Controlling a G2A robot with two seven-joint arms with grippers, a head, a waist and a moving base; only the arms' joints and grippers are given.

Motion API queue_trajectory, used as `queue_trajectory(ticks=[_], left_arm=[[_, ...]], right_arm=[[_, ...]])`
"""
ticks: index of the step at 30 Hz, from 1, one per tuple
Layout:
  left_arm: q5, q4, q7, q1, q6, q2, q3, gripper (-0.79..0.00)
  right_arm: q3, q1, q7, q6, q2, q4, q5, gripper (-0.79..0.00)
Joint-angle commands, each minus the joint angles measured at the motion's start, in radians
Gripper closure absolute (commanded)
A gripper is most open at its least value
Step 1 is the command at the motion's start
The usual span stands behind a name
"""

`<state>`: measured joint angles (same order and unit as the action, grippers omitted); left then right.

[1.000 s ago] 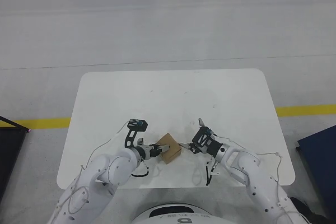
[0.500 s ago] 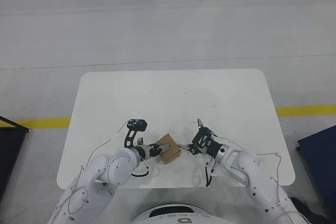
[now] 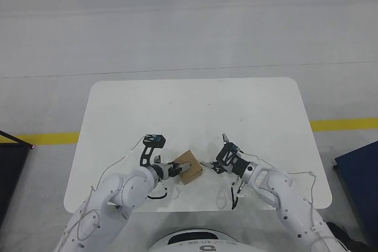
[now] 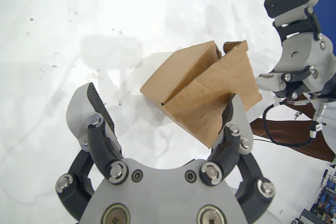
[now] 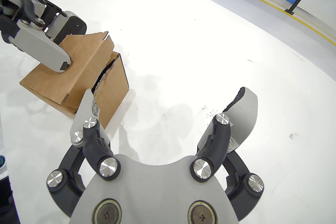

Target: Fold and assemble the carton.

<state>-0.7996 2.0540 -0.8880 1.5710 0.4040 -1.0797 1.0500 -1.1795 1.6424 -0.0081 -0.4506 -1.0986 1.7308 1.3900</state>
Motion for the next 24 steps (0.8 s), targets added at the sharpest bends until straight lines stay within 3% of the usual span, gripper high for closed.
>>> queue_trajectory(ticks=[1, 14, 24], left_arm=[[0.0, -0.001, 0.0, 0.0, 0.0, 0.0, 0.0, -0.785], [-0.005, -0.001, 0.003, 0.008, 0.0, -0.002, 0.002, -0.785], [-0.013, -0.003, 0.001, 0.013, -0.006, -0.003, 0.001, -0.785]], right_arm=[[-0.006, 0.004, 0.002, 0.005, 0.001, 0.007, 0.002, -0.785], [-0.013, 0.011, -0.014, 0.048, 0.0, 0.038, -0.017, -0.785], [0.034, -0.083, 0.02, 0.038, -0.014, 0.039, -0.044, -0.785]])
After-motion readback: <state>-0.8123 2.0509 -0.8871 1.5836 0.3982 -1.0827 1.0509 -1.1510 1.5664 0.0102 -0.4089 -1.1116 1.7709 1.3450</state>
